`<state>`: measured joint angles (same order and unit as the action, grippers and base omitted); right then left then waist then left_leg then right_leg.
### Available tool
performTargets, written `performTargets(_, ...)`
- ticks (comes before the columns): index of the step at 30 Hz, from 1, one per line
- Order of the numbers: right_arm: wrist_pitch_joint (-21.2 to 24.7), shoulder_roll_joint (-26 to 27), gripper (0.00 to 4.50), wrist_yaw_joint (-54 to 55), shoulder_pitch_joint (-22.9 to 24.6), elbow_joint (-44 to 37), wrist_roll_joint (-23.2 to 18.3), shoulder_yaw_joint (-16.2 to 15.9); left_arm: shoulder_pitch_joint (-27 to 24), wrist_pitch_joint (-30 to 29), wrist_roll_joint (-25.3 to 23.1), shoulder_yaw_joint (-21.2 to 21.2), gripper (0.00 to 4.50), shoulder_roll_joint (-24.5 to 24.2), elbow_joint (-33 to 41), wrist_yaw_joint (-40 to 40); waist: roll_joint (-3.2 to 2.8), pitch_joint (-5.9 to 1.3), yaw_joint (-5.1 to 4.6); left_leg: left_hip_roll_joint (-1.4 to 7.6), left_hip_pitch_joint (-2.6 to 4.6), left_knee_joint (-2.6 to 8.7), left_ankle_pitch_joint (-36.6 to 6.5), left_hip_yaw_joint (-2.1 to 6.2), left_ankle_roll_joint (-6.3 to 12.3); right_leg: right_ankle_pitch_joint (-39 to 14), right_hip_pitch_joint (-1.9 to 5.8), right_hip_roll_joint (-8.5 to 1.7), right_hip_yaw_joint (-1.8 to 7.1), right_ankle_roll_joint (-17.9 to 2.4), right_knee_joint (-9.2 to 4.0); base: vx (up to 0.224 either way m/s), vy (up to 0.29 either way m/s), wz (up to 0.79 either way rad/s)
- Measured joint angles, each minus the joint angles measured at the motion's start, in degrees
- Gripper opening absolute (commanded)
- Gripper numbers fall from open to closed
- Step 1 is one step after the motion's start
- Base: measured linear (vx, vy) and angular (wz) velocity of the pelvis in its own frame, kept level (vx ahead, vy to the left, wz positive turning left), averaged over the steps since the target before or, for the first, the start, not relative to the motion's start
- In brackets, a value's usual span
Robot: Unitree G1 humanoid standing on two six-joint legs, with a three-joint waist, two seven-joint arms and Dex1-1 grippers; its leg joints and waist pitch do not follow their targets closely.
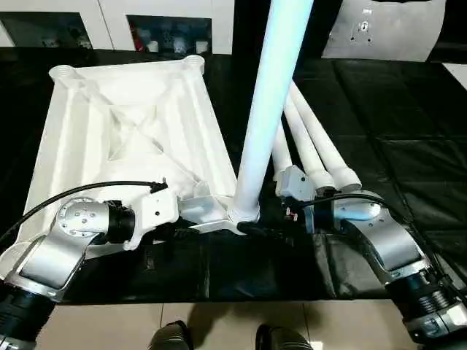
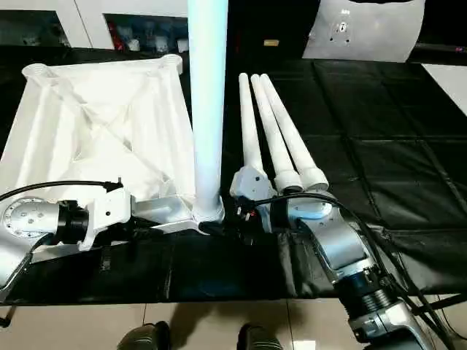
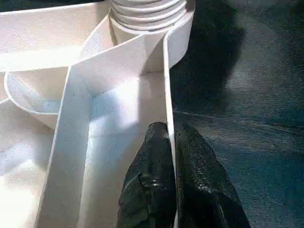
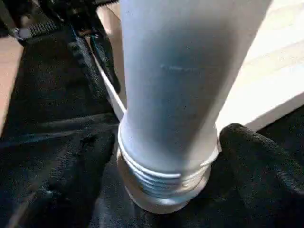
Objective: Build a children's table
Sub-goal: Rotate leg to tighten
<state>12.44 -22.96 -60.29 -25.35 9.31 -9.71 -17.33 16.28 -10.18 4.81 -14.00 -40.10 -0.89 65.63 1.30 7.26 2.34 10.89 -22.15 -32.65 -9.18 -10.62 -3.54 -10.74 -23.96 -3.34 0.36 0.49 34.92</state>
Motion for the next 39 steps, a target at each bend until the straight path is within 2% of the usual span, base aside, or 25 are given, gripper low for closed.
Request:
performTargets(9,-0.1,1.0,3.0,-1.5,-1.5,3.3,-0.7,-0.1,0.0,0.2,0.0,0.0,0.0,-0.1,0.0,0.4,0.03,-0.02,0.03,0.02,-0.01,-0.02,0.0,0.0,0.01,0.0,-0.01,0.0,-0.01,0.0,0.04,0.0,0.0,0.0)
performTargets(12,-0.6,1.8,2.8,-1.9,-2.2,5.0,-0.8,0.0,-0.2,0.2,0.0,0.2,0.0,-0.3,0.0,0.4,0.1,-0.06,-0.24,0.03,0.01,-0.06,0.0,-0.01,0.01,0.0,0.0,0.0,-0.01,0.0,0.08,0.0,0.0,0.0)
performTargets(22,0.6,2.7,2.72,-2.0,-1.5,5.3,-1.7,0.8,-0.8,-0.1,0.1,0.7,0.0,-0.3,0.3,0.3,0.12,-0.07,-0.38,0.05,0.04,-0.1,0.0,-0.01,0.0,0.0,0.0,0.02,-0.01,0.0,0.1,0.0,0.0,0.0)
performTargets(26,1.2,5.1,2.72,1.0,0.3,4.3,-1.7,1.5,-2.4,-2.9,-0.1,1.5,0.0,0.7,2.7,-2.6,0.08,-0.07,-0.44,0.05,0.11,-0.08,0.0,-0.02,0.0,0.0,0.03,0.02,0.01,0.0,0.09,0.0,0.0,0.0)
performTargets(30,2.5,11.1,2.72,11.5,1.5,4.9,-0.5,4.1,-3.7,-10.4,-1.8,3.4,0.0,4.7,6.0,-10.1,0.06,-0.06,-1.32,0.05,0.26,-0.07,0.0,-0.04,-0.08,0.2,-0.01,0.05,0.1,-0.3,0.11,0.0,0.0,0.0)
performTargets(31,2.8,15.1,2.72,17.3,1.7,5.9,0.6,5.7,-4.3,-14.5,-3.5,4.3,0.0,7.4,8.1,-14.0,0.02,-0.04,-2.05,0.05,0.3,-0.1,0.1,-0.04,-0.13,0.1,-0.05,0.05,0.11,-0.2,0.13,0.0,0.0,0.0)
performTargets(33,2.9,18.8,2.72,24.2,1.6,6.9,1.3,7.2,-4.8,-20.7,-4.7,4.6,0.0,11.4,11.4,-19.2,-0.25,0.04,-2.61,-0.02,0.27,-0.07,0.1,-0.05,-0.13,0.1,-0.13,0.01,0.17,-0.1,0.04,0.0,0.0,0.0)
performTargets(35,2.6,23.1,2.72,31.5,1.0,8.5,2.5,8.9,-5.3,-26.2,-6.7,4.9,0.0,17.5,14.2,-25.4,-0.27,0.02,-2.67,-0.03,0.27,-0.03,0.1,-0.06,-0.13,0.1,-0.15,0.01,0.18,-0.1,0.03,0.0,0.0,0.0)
performTargets(37,2.4,25.1,2.72,36.3,-0.1,9.8,3.3,10.0,-5.3,-28.9,-7.5,4.3,0.0,21.8,15.7,-30.0,-0.22,0.01,-2.53,-0.02,0.16,-0.02,0.1,-0.05,-0.13,0.1,-0.2,0.02,0.16,-0.1,-0.02,0.0,0.0,0.0)
performTargets(39,2.0,26.0,2.72,38.5,-0.5,10.5,3.3,10.4,-5.3,-30.0,-8.1,3.8,0.0,23.5,16.4,-32.5,-0.15,0.0,-2.2,-0.02,0.14,0.05,0.1,-0.05,-0.12,0.0,-0.21,0.03,0.15,0.1,-0.01,0.0,0.0,0.0)
